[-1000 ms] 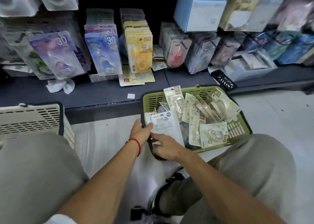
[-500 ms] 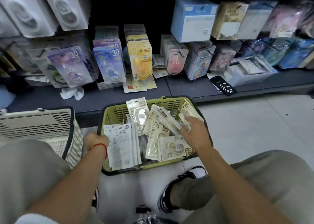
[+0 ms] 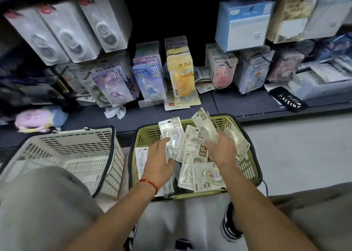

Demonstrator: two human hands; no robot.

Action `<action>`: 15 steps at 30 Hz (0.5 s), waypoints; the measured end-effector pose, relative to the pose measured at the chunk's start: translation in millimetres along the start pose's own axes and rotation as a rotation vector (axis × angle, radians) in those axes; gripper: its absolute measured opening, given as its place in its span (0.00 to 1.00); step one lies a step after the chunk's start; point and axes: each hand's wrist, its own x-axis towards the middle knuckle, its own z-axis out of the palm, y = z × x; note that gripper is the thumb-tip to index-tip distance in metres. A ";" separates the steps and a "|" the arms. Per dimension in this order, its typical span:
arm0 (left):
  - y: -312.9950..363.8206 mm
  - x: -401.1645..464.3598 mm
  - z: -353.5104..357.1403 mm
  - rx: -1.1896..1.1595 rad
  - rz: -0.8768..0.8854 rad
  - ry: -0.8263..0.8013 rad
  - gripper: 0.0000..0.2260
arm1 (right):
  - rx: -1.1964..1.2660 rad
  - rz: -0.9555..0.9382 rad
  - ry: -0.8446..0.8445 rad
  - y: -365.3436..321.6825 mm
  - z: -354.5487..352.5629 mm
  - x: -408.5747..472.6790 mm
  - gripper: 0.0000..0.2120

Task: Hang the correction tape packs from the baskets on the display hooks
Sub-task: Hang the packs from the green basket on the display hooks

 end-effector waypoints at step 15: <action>13.5 40.2 5.1 -1.087 -0.459 -0.112 0.17 | 0.127 0.001 -0.043 2.8 -6.7 4.1 0.19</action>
